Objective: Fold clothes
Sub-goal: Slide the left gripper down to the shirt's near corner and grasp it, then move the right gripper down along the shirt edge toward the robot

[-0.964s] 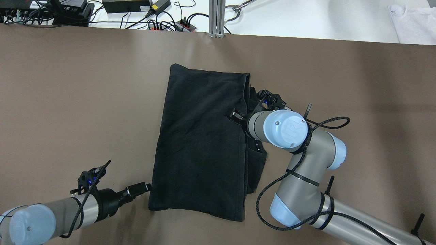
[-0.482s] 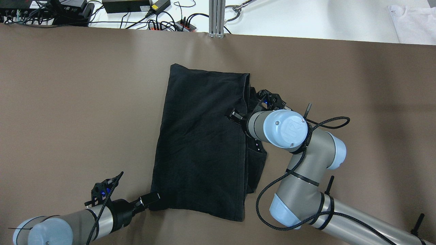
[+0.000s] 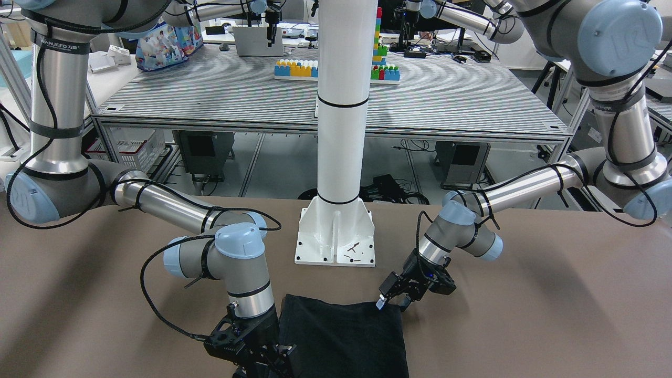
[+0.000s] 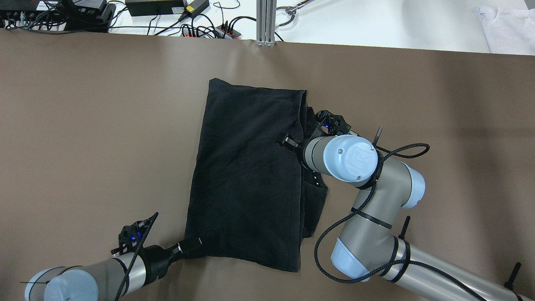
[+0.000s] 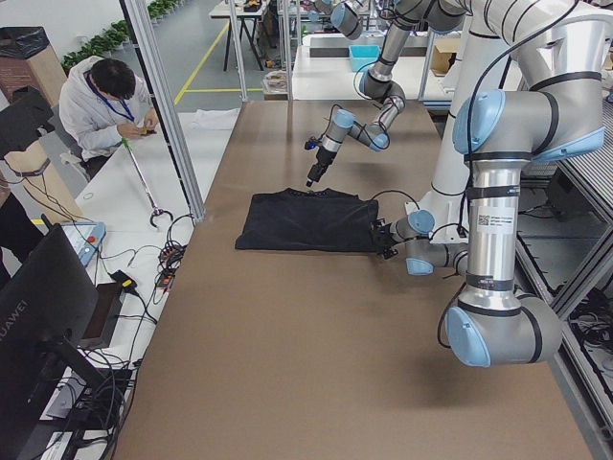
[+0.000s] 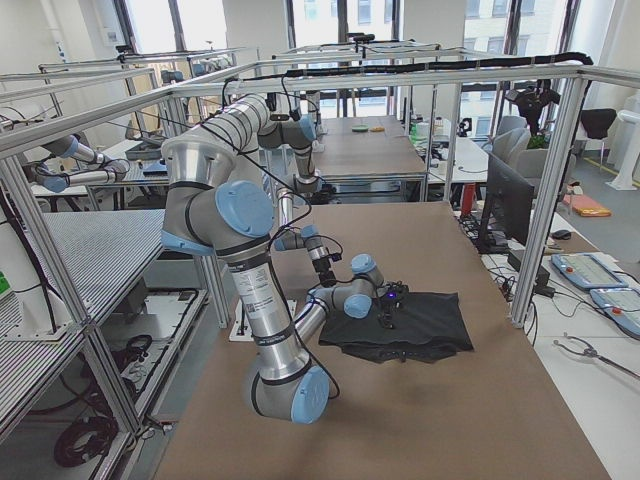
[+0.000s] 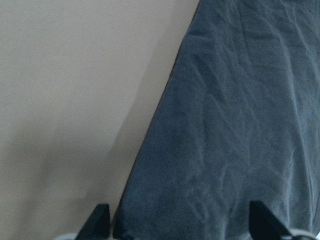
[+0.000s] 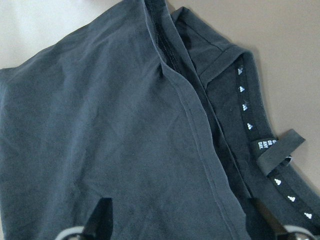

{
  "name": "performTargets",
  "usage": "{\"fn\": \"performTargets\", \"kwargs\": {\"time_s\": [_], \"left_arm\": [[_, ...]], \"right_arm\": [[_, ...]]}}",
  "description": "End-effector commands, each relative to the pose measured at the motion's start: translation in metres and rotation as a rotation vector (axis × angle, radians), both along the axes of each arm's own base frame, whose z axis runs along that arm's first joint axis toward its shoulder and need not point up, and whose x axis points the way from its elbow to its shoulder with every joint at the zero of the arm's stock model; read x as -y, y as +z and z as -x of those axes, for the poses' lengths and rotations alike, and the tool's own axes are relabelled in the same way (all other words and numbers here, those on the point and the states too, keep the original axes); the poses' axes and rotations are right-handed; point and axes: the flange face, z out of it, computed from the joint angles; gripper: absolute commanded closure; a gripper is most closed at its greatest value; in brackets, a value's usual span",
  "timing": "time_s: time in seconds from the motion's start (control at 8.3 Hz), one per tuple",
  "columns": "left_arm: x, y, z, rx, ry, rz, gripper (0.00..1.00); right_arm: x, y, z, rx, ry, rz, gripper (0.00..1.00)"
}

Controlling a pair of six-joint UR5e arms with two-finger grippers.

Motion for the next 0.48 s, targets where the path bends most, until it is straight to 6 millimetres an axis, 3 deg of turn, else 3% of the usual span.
{"fn": "performTargets", "kwargs": {"time_s": [0.0, 0.12, 0.24, 0.36], "left_arm": [[0.0038, 0.0023, 0.003, 0.006, -0.033, -0.006, 0.48], [0.003, 0.0024, 0.0027, 0.006, -0.031, -0.008, 0.72], [0.0032, 0.0015, 0.0024, 0.005, -0.033, -0.008, 0.82], [0.0031, 0.0046, 0.0038, 0.01, -0.034, -0.008, 0.81]], "right_arm": [[-0.0001, 0.0011, -0.0001, -0.001, 0.0, 0.001, 0.06], [-0.0001, 0.0011, -0.0001, -0.001, 0.0, 0.001, 0.06], [-0.0001, 0.0011, -0.0001, -0.001, 0.0, 0.001, 0.06], [-0.0001, 0.0021, -0.0002, -0.002, 0.0, 0.002, 0.06]]}}
